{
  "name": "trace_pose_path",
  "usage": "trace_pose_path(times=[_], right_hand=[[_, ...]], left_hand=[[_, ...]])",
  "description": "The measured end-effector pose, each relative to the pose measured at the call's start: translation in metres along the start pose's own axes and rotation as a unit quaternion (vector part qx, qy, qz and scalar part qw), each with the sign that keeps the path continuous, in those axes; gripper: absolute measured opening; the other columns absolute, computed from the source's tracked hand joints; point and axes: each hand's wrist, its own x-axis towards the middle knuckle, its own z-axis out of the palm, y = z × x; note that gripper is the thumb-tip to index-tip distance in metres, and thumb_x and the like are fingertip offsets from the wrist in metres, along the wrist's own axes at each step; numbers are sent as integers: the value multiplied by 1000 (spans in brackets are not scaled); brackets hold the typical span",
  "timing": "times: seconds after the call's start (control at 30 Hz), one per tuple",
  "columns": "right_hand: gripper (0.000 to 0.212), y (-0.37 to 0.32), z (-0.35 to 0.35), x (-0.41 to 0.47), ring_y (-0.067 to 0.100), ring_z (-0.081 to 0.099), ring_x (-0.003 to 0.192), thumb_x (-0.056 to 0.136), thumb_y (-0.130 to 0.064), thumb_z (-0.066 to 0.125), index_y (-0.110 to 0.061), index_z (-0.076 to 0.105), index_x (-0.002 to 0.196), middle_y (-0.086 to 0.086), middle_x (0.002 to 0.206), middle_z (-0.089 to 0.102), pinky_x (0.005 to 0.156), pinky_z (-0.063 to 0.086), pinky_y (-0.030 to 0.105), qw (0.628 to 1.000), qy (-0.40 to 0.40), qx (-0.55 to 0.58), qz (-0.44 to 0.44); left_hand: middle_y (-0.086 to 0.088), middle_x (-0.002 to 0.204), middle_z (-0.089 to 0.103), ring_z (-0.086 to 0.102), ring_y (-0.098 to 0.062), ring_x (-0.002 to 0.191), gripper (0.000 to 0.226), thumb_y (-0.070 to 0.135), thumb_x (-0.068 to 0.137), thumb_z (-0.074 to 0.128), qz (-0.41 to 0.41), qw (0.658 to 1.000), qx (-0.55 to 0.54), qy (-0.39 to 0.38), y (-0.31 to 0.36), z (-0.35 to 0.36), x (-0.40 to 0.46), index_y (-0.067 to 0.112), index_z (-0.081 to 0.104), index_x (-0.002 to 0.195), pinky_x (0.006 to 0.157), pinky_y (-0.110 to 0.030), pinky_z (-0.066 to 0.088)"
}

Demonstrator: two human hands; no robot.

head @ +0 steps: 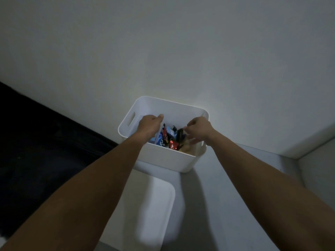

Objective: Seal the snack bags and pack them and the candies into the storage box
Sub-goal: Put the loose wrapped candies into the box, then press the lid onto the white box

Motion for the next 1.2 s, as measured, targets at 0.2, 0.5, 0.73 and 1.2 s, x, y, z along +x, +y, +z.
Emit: trace_pose_path(times=[0.2, 0.5, 0.73, 1.2], right_hand=[[21, -8, 0, -31, 27, 68, 62, 87, -16, 70, 5, 68, 88, 20, 79, 72, 62, 60, 37, 999, -39, -28, -11], [21, 24, 59, -79, 28, 68, 61, 93, -10, 57, 9, 61, 99, 19, 79, 70, 60, 61, 41, 970, -208, -103, 79], [32, 80, 134, -109, 26, 65, 79, 87, -16, 67, 2, 59, 113, 17, 107, 65, 70, 51, 31, 965, -196, -91, 147], [40, 115, 188, -123, 36, 55, 118, 91, -18, 54, 5, 55, 123, 21, 128, 57, 92, 48, 37, 978, -59, -45, 197]], left_hand=[[-15, 65, 64, 64, -25, 51, 32, 32, 91, 59, -28, 996, -9, -79, -16, -35, -24, 3, 63, 76, 49, -27, 53], [-14, 93, 73, 68, -26, 80, 23, 21, 90, 60, -177, 944, 161, -225, -98, -78, -54, 1, 67, 96, 69, -33, 55], [-19, 134, 51, 52, -34, 119, 48, 18, 88, 67, -171, 941, 284, -68, -172, -94, -72, -5, 51, 127, 89, -38, 44], [-26, 136, 46, 48, -41, 121, 61, 19, 90, 59, -237, 931, 274, -42, -235, -110, -92, -8, 34, 138, 94, -41, 43]])
